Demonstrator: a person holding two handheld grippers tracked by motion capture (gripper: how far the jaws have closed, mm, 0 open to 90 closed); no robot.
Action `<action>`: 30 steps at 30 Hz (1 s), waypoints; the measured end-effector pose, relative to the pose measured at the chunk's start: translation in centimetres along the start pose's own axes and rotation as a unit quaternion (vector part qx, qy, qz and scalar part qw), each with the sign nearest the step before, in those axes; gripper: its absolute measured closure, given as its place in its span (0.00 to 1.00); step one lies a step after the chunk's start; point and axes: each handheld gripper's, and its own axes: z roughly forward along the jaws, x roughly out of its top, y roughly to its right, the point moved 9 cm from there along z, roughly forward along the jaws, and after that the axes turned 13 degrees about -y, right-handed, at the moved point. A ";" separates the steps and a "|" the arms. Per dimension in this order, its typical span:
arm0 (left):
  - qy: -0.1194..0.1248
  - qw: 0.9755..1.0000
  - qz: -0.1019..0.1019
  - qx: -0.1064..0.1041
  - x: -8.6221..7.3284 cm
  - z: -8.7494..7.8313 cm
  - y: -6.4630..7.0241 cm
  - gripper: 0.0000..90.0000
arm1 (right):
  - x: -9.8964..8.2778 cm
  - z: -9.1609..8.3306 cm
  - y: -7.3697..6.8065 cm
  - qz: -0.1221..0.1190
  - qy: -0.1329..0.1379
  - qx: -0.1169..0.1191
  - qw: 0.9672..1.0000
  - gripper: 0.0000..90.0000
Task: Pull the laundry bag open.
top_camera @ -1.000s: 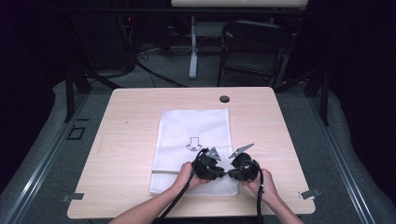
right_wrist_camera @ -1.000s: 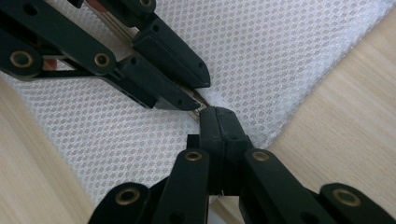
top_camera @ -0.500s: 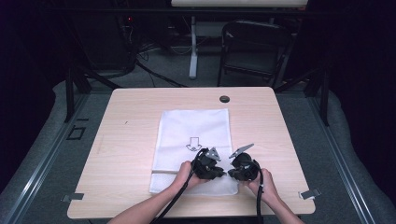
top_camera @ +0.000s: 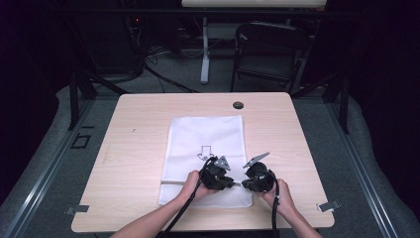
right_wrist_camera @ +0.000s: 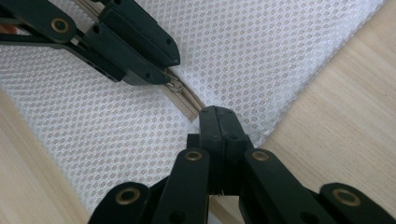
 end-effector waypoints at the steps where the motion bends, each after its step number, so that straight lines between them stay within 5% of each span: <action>1: -0.001 1.000 -0.002 0.000 -0.1 -0.1 0.0 0.91 | 0.0 0.0 0.1 -0.002 -0.002 -0.002 1.000 1.00; 30: -0.012 1.000 -0.009 0.010 -2.4 -1.9 -1.2 0.91 | -0.1 0.0 0.1 -0.006 -0.004 -0.006 1.000 1.00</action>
